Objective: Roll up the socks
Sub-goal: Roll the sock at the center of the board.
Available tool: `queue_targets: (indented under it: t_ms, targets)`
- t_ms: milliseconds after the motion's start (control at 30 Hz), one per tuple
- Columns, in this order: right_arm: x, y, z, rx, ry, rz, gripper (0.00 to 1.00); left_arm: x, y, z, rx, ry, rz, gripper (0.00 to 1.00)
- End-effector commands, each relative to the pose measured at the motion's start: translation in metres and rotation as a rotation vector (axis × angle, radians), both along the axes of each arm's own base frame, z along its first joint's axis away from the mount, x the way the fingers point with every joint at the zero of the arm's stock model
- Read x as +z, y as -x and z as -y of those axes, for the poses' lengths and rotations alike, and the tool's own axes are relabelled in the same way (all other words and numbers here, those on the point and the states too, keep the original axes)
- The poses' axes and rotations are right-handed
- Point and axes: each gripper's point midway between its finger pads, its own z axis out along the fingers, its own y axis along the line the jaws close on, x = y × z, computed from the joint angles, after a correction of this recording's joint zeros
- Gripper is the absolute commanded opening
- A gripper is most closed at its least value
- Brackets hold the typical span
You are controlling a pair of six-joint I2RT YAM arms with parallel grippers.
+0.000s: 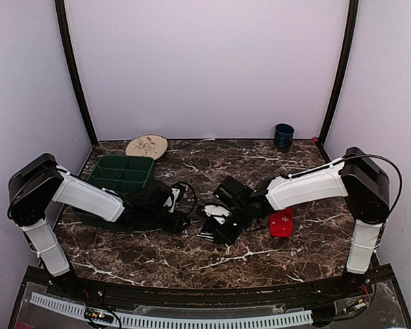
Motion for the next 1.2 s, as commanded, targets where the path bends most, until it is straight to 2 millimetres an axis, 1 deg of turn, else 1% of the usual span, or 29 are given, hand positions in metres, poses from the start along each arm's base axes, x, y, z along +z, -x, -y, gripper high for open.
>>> queue_targets:
  t_ms: [0, 167, 367, 500, 567, 733, 933, 1033, 1067, 1167]
  targets:
    - [-0.006, 0.005, -0.011, -0.007, -0.023, -0.105, 0.1, -0.026, 0.035, -0.024, -0.064, -0.078, -0.099, 0.39]
    - [-0.004, 0.001, -0.014, -0.037, -0.07, -0.194, 0.1, -0.016, 0.045, -0.022, -0.117, -0.02, -0.076, 0.39]
    - [-0.002, -0.003, -0.014, -0.062, -0.106, -0.305, 0.1, 0.004, 0.05, -0.009, -0.203, 0.057, -0.028, 0.39]
    - [0.001, -0.005, -0.015, -0.073, -0.124, -0.374, 0.1, 0.016, 0.051, -0.002, -0.266, 0.07, 0.024, 0.43]
    - [0.002, -0.005, -0.014, -0.077, -0.128, -0.412, 0.1, 0.02, 0.052, 0.001, -0.303, 0.048, 0.06, 0.45]
    - [0.003, -0.006, -0.011, -0.103, -0.145, -0.497, 0.1, 0.029, 0.054, 0.011, -0.394, -0.061, 0.182, 0.45]
    - [0.004, -0.003, -0.004, -0.122, -0.149, -0.566, 0.1, 0.03, 0.043, 0.02, -0.449, -0.234, 0.365, 0.42]
    - [0.006, -0.002, -0.004, -0.13, -0.153, -0.594, 0.1, 0.035, 0.037, 0.027, -0.46, -0.276, 0.453, 0.41]
    - [0.007, -0.002, -0.004, -0.136, -0.156, -0.603, 0.1, 0.034, 0.035, 0.028, -0.467, -0.295, 0.467, 0.41]
    - [0.008, 0.0, -0.005, -0.142, -0.166, -0.633, 0.1, 0.035, 0.036, 0.035, -0.516, -0.319, 0.531, 0.4]
